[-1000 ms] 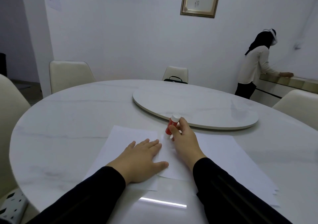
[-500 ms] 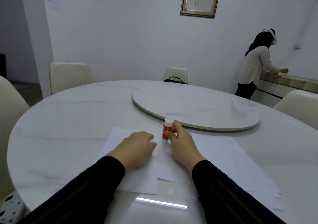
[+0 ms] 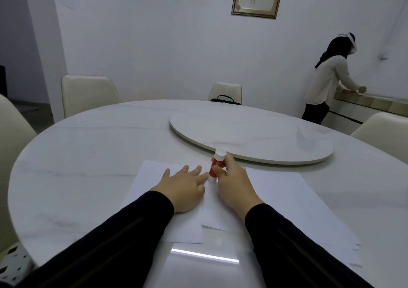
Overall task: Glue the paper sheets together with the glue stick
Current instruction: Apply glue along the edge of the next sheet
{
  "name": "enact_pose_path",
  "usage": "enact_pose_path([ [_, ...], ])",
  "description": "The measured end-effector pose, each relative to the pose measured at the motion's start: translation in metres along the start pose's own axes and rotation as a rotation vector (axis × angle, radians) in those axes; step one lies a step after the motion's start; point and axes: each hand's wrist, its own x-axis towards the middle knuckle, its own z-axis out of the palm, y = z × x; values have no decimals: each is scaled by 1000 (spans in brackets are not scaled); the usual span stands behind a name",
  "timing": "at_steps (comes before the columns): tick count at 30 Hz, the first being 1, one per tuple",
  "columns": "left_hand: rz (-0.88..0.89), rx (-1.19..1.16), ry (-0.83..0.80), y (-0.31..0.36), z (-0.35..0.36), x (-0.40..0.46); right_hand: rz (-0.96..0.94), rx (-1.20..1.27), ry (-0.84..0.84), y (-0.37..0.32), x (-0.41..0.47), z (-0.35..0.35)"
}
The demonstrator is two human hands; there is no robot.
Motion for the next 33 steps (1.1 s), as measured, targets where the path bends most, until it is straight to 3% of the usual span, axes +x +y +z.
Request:
enact_pose_path([
  [33,0,54,-31,-4,2,-1,-180,-104,-201,-27,-82,-25],
])
